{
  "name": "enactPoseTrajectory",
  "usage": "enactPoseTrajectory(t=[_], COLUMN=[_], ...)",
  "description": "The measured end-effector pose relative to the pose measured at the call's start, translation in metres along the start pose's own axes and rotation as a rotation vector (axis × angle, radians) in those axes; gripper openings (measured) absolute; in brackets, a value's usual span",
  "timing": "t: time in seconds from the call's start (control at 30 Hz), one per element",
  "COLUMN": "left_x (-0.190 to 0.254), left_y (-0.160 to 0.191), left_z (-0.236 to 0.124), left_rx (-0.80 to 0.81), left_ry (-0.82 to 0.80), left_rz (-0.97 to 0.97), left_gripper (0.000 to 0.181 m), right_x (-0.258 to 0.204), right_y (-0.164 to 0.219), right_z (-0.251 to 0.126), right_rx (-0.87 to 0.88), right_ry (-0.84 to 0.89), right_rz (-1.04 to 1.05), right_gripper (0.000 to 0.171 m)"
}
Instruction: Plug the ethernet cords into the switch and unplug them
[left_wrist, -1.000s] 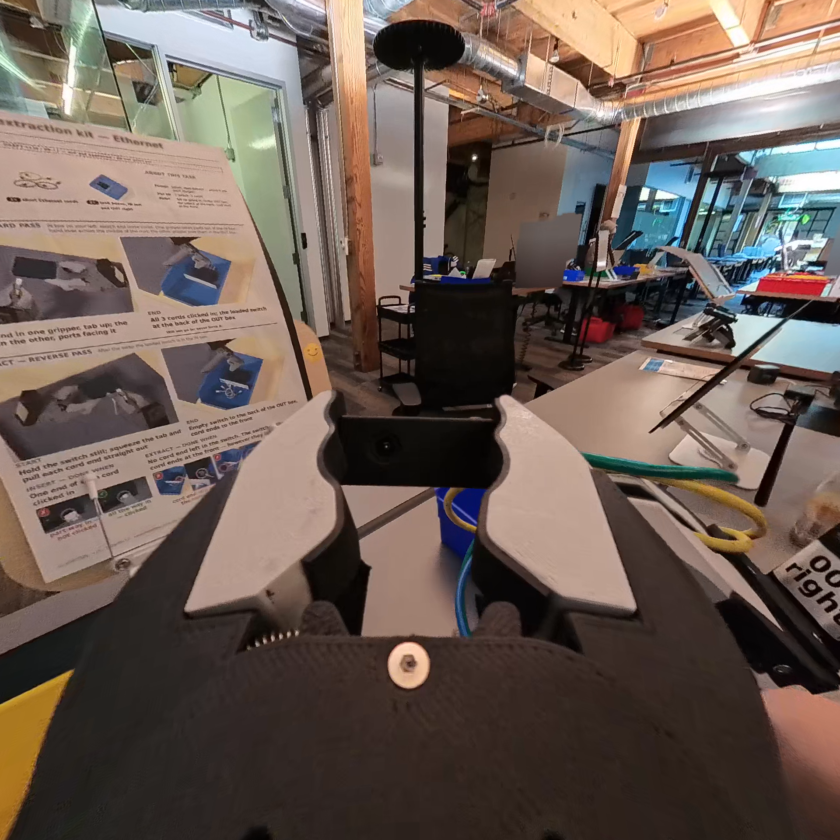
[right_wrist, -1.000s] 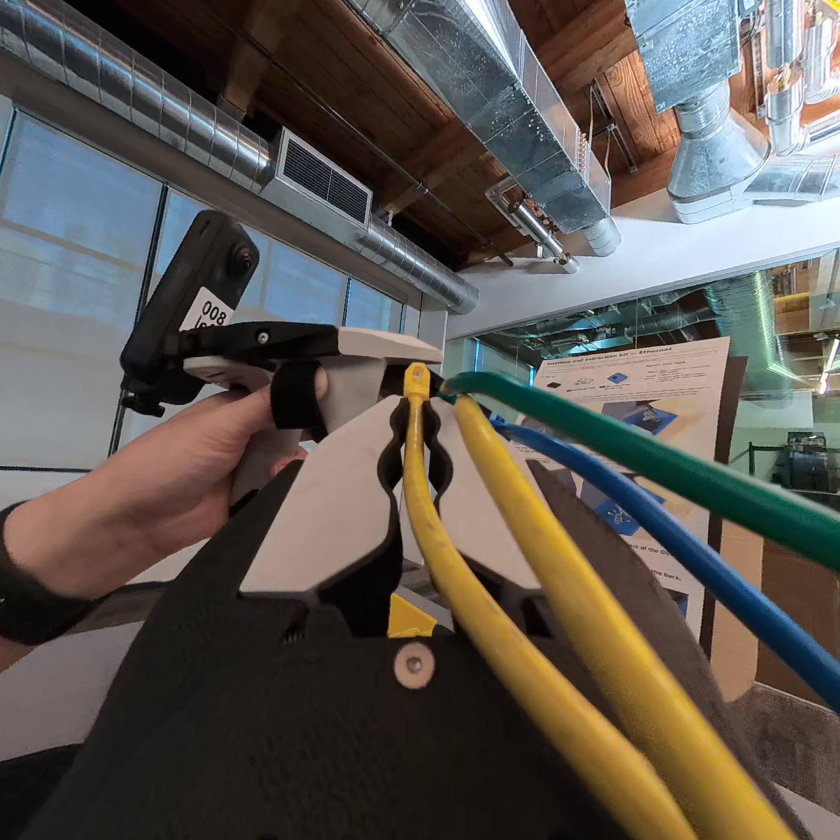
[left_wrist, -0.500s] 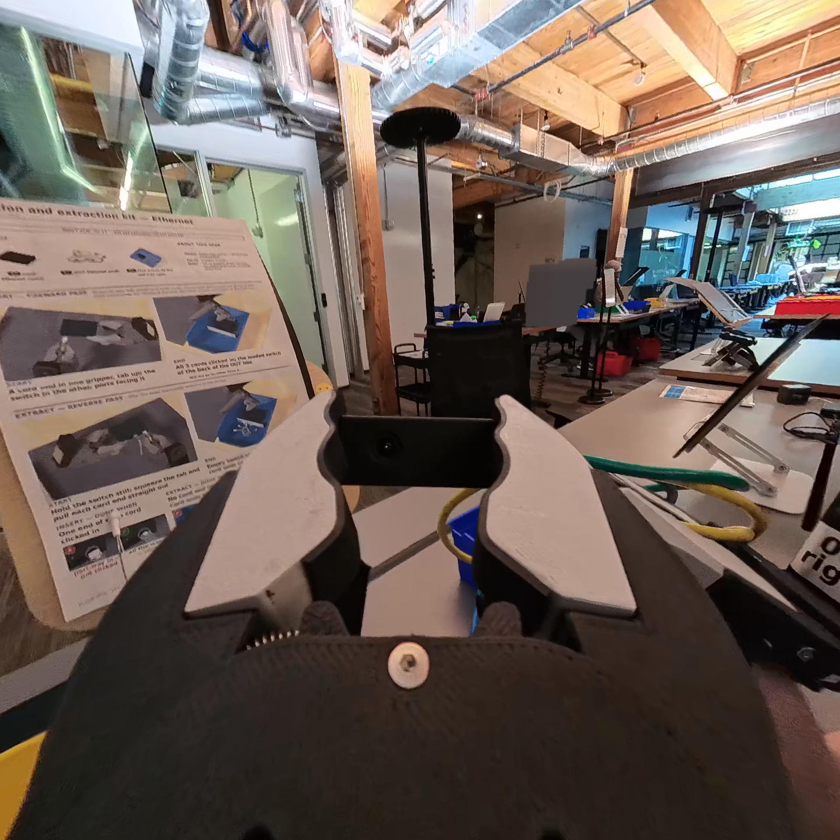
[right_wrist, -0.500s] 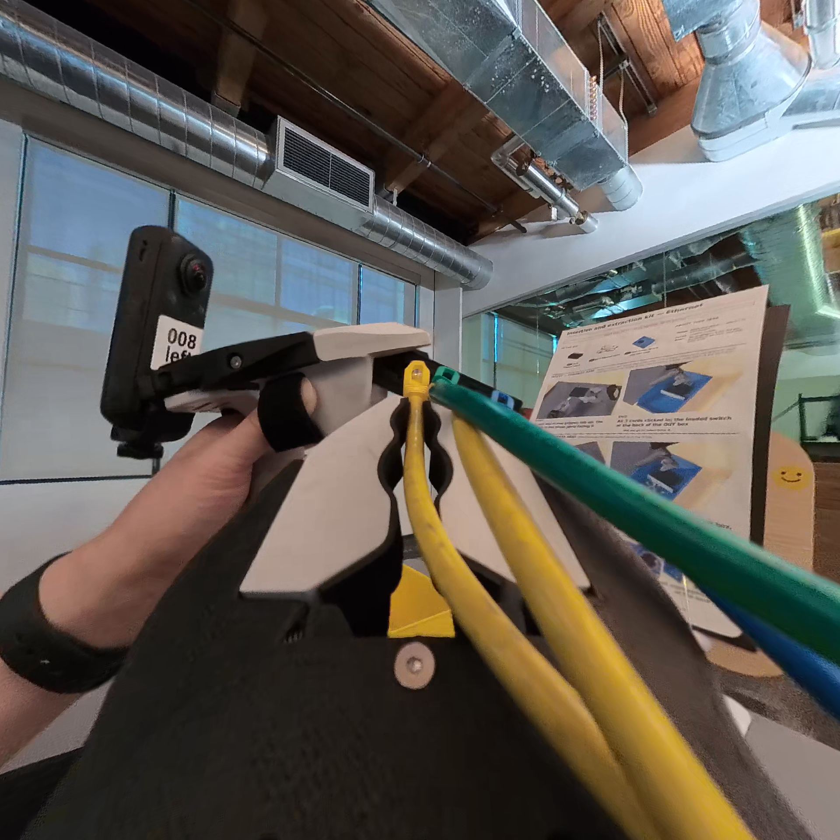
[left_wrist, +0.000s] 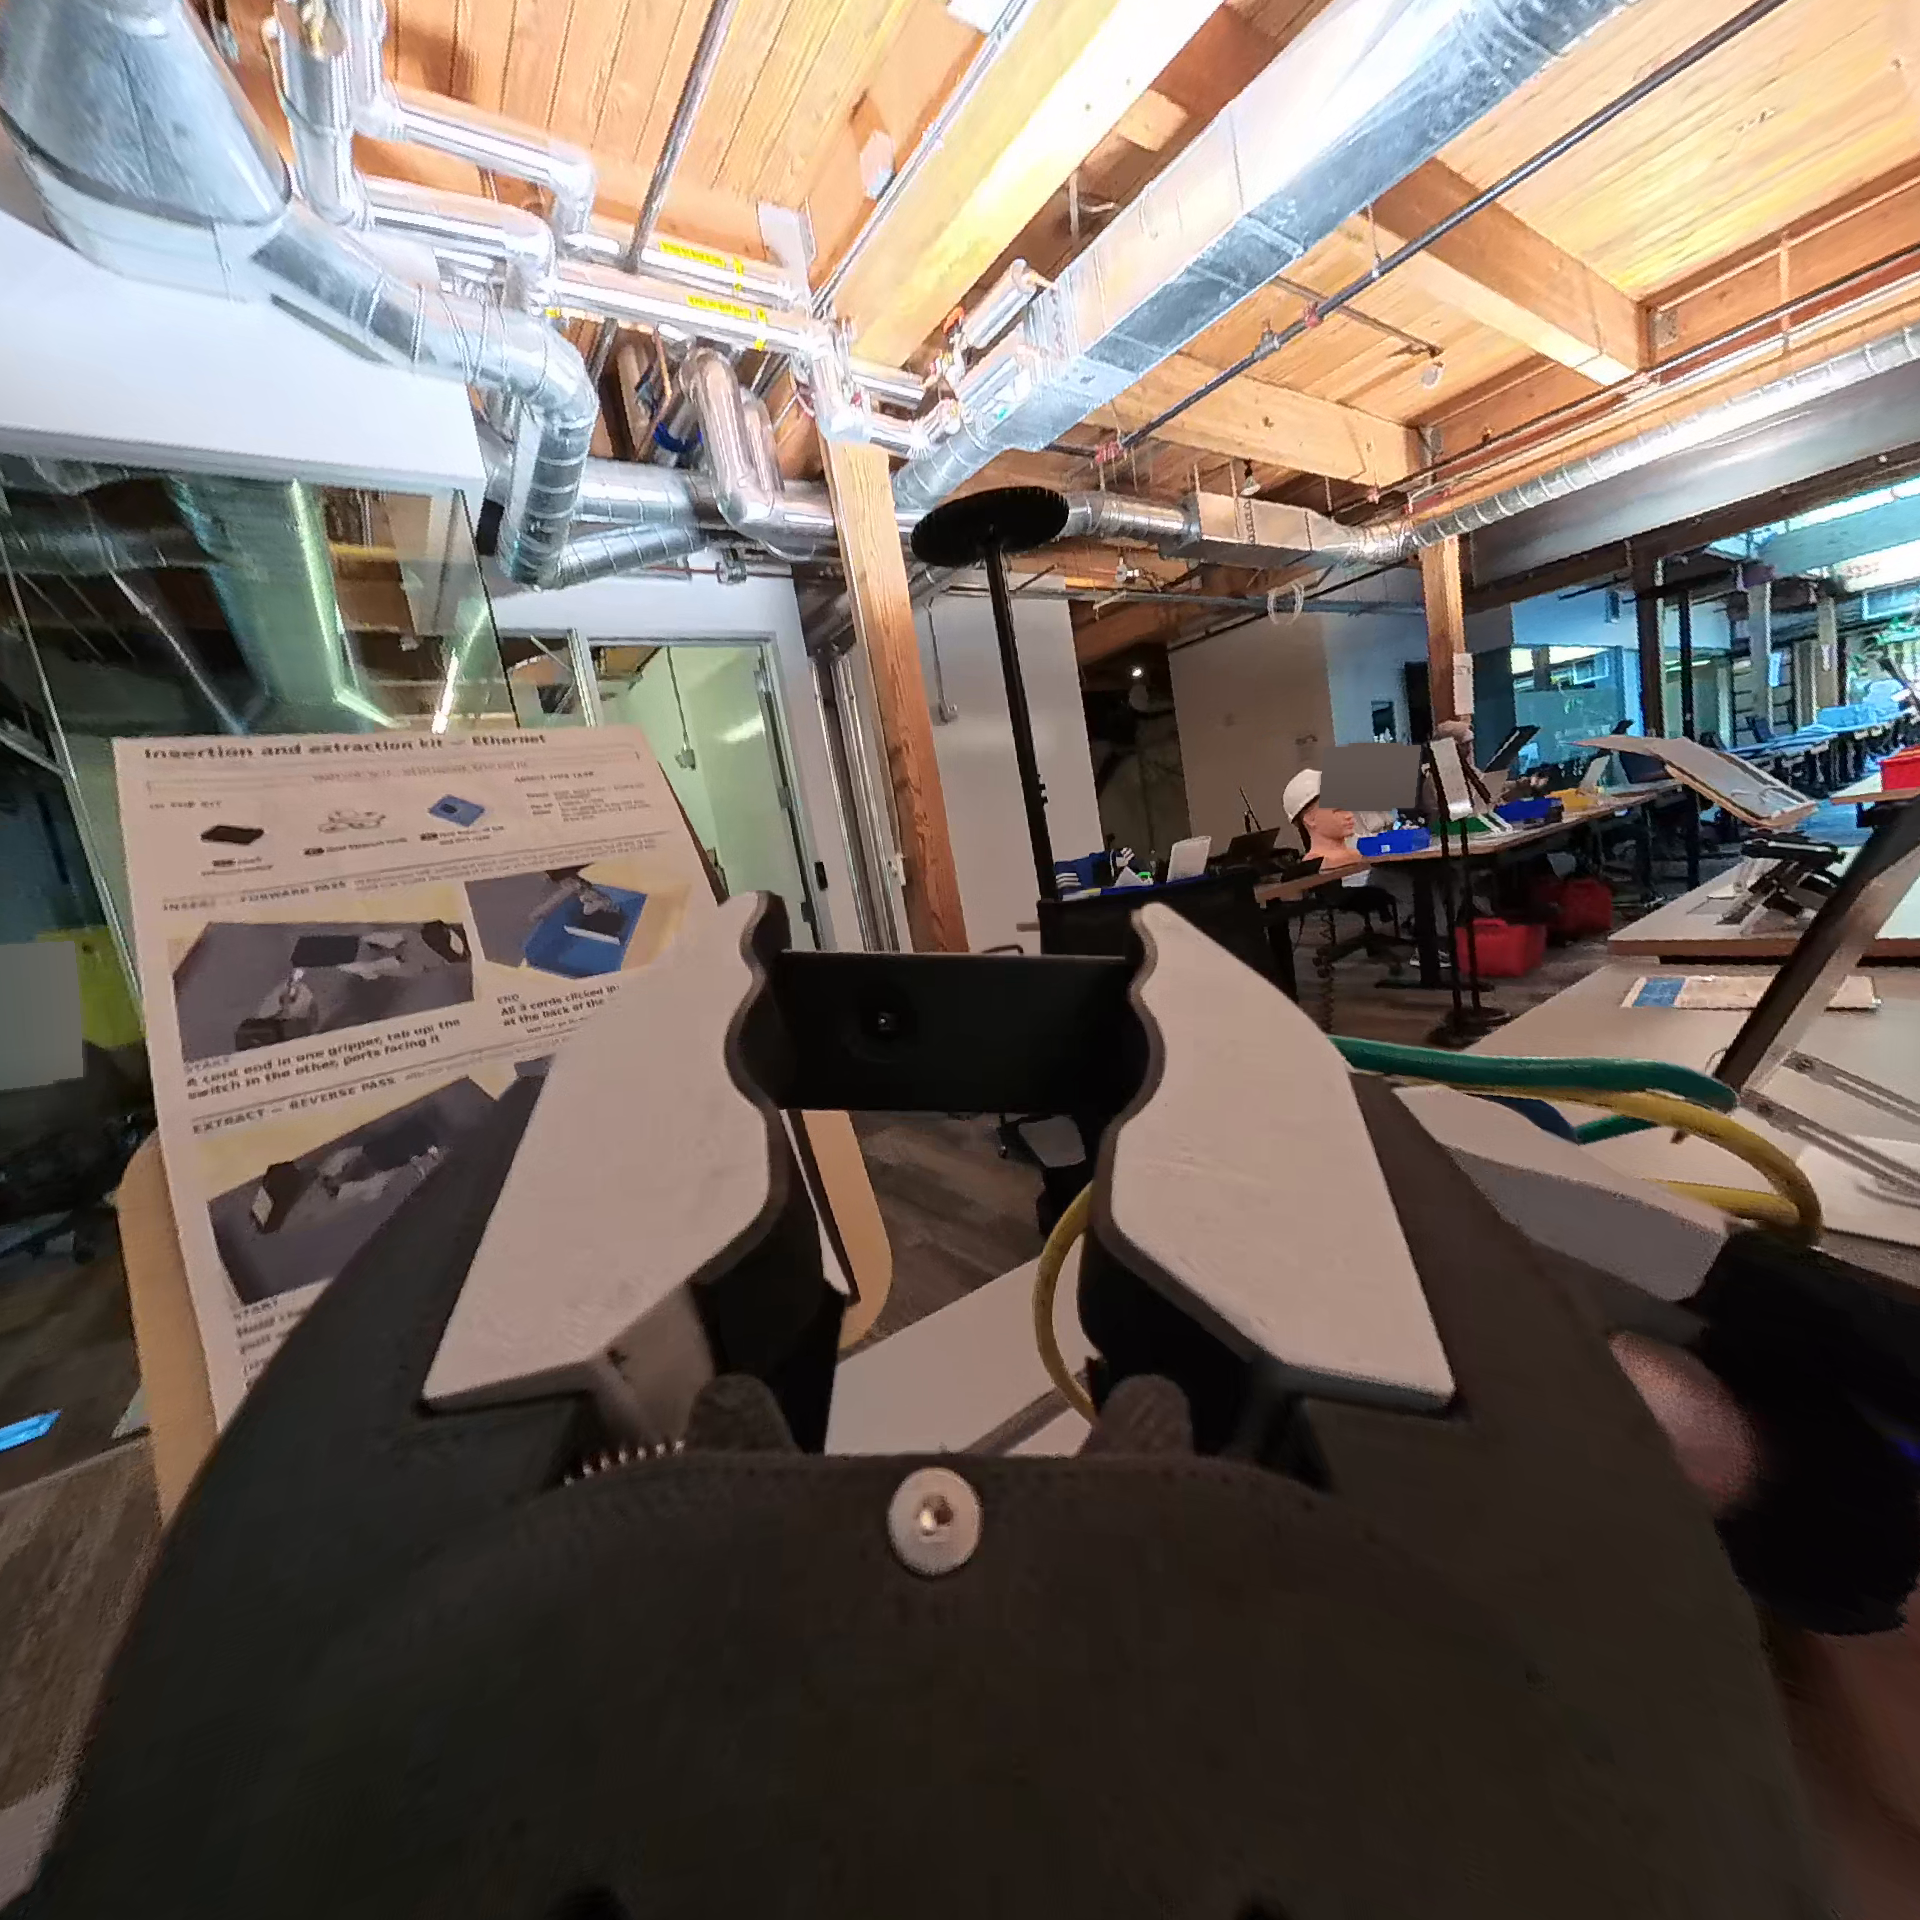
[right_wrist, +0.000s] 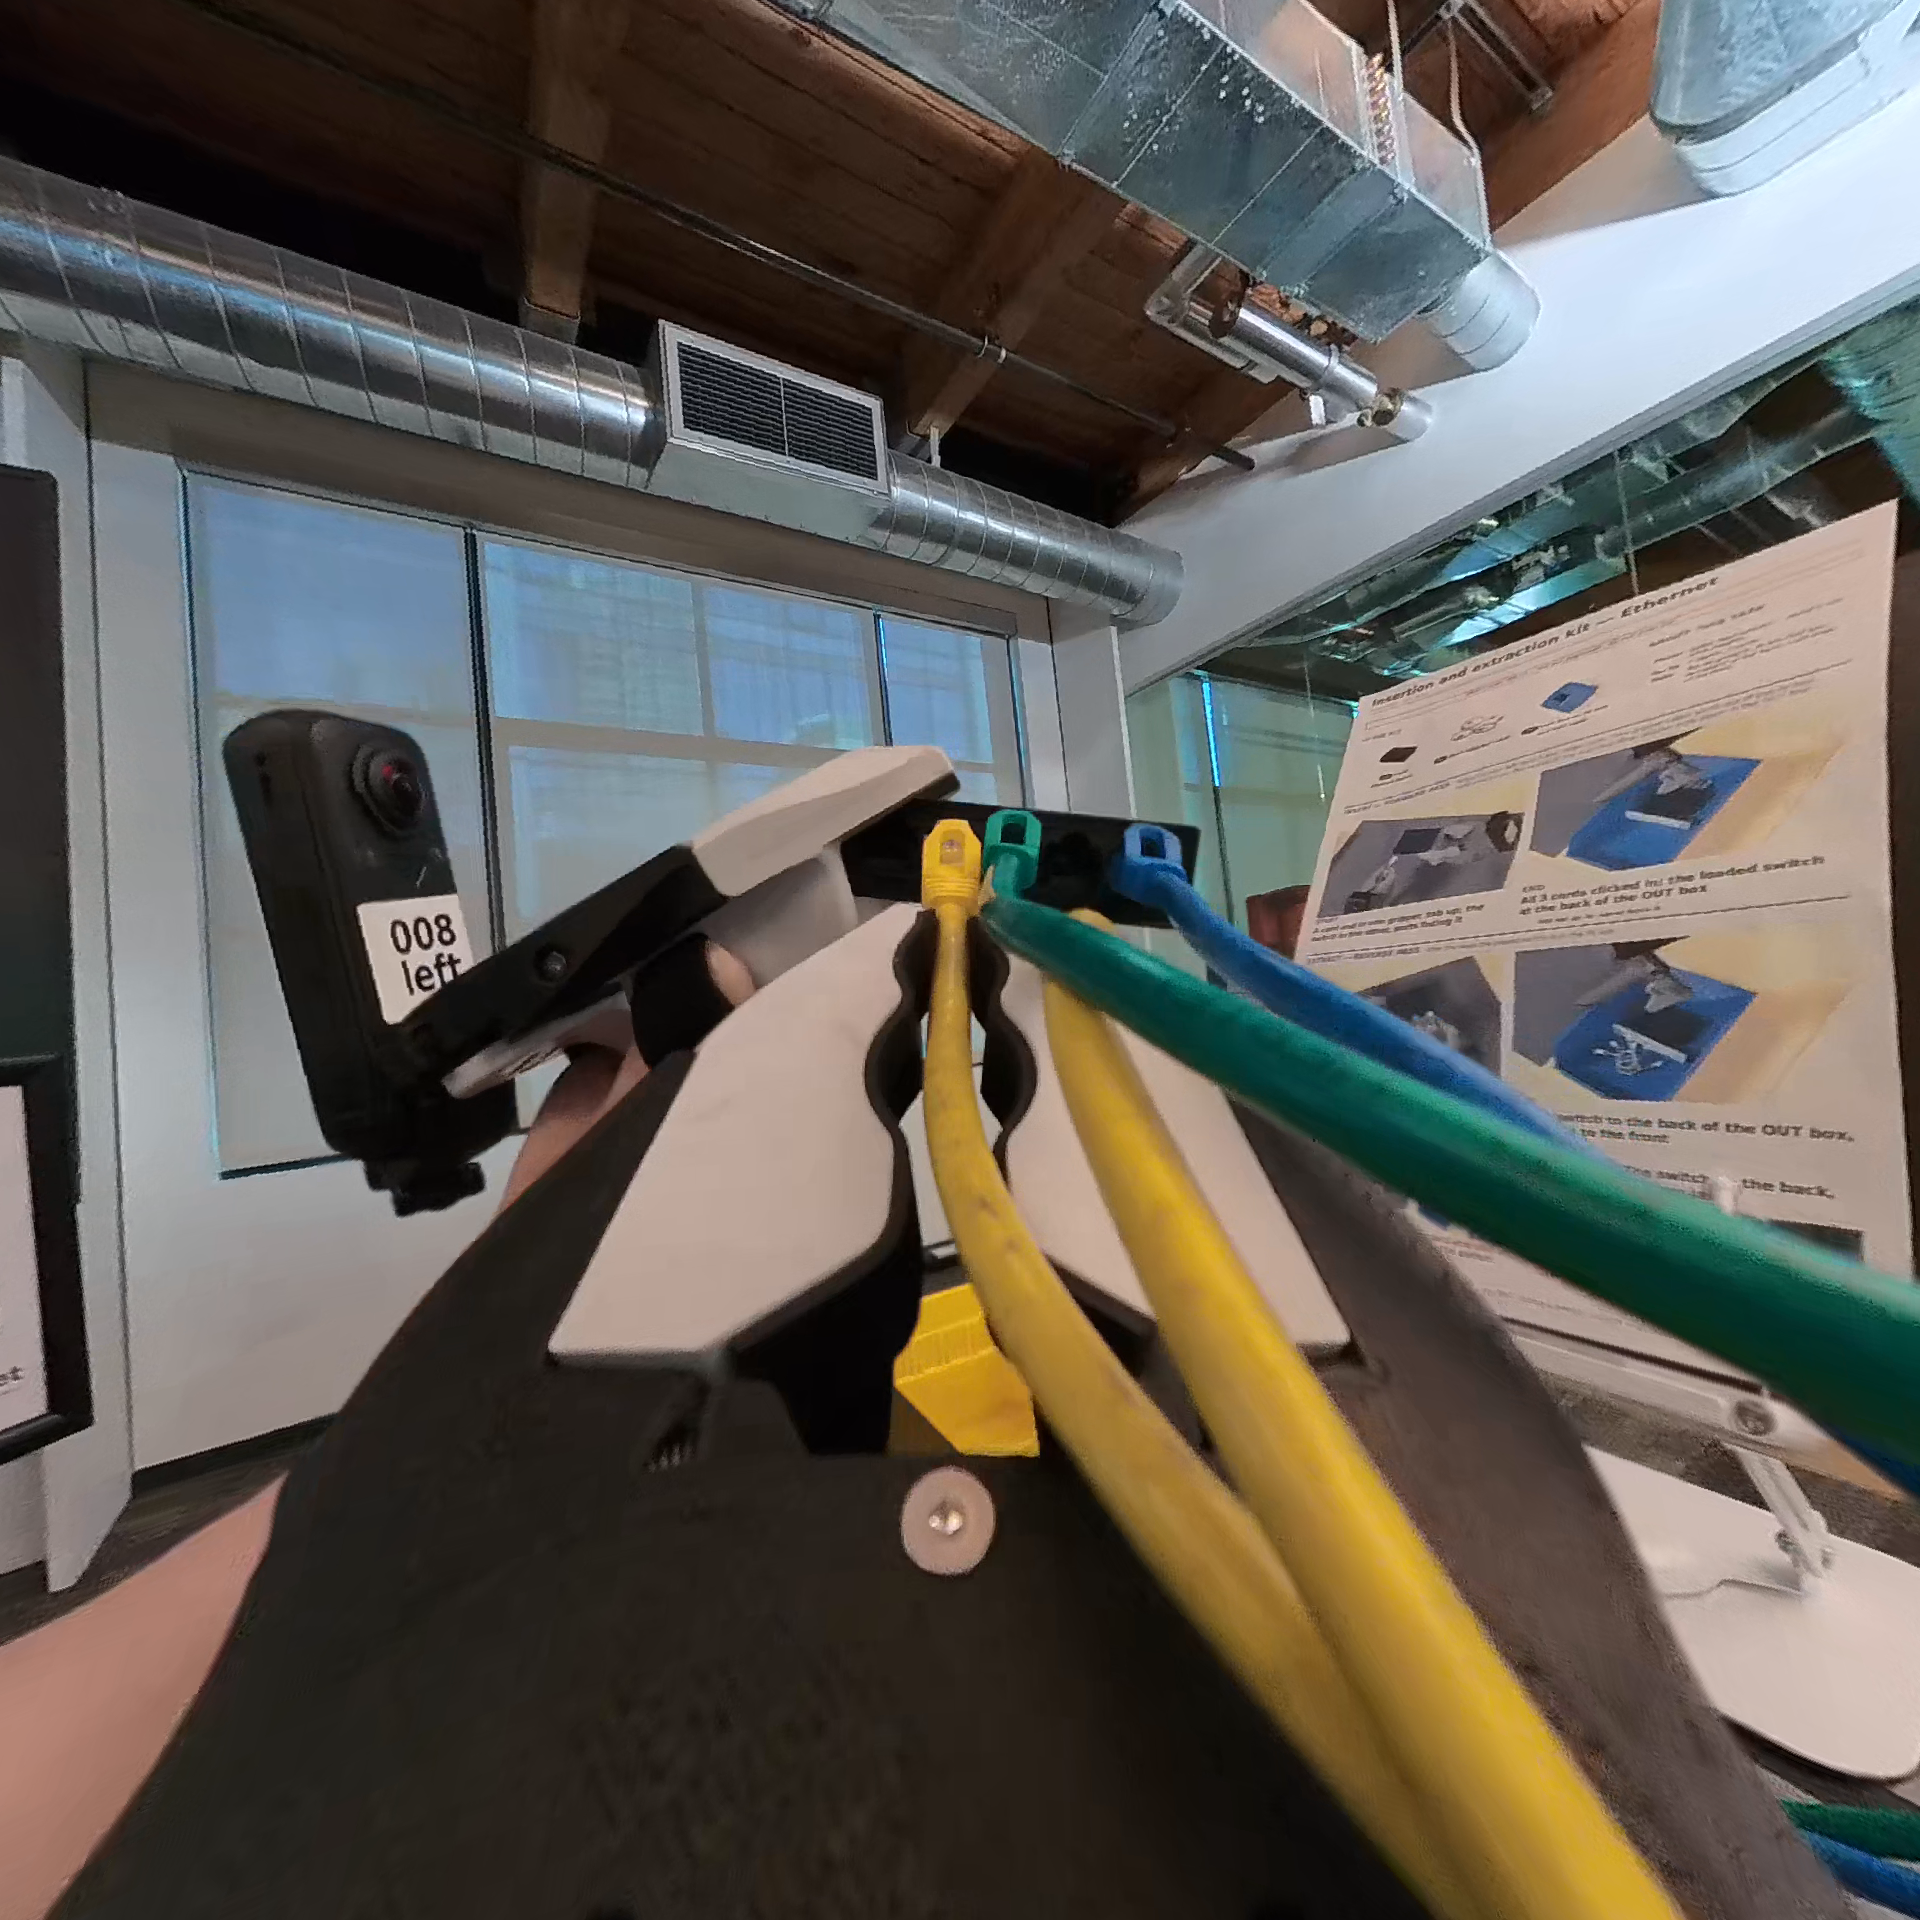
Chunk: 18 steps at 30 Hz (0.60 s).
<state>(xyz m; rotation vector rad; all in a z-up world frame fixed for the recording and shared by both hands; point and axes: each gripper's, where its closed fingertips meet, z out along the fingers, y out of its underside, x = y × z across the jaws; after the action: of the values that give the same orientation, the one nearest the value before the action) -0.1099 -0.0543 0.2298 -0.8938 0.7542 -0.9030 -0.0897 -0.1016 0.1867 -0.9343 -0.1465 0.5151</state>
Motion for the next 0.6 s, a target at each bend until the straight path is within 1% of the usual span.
enactPoseTrajectory(t=[0.1, 0.2, 0.33, 0.43, 0.57, 0.6], left_x=[0.003, 0.006, 0.007, 0.007, 0.01, 0.01], left_y=[-0.002, -0.006, -0.01, -0.01, -0.011, -0.013], left_z=[-0.002, -0.004, -0.008, -0.01, -0.011, -0.013], left_rx=[0.023, 0.055, 0.089, 0.091, 0.069, 0.068], left_ry=[0.014, 0.035, 0.076, 0.081, 0.109, 0.123], left_rz=[0.021, 0.029, 0.006, 0.031, 0.085, 0.091], left_gripper=[0.06, 0.06, 0.06, 0.06, 0.06, 0.06], right_x=[-0.002, -0.005, -0.013, -0.015, -0.017, -0.019], right_y=[0.0, -0.002, -0.003, -0.003, -0.003, -0.003], right_z=[0.0, -0.001, 0.0, 0.0, 0.0, 0.0], right_rx=[-0.001, 0.01, 0.012, 0.01, 0.011, 0.01], right_ry=[-0.007, -0.007, -0.009, -0.014, -0.026, -0.03], right_rz=[0.008, -0.029, -0.144, -0.148, -0.147, -0.158], right_gripper=[0.007, 0.007, 0.007, 0.007, 0.002, 0.004])
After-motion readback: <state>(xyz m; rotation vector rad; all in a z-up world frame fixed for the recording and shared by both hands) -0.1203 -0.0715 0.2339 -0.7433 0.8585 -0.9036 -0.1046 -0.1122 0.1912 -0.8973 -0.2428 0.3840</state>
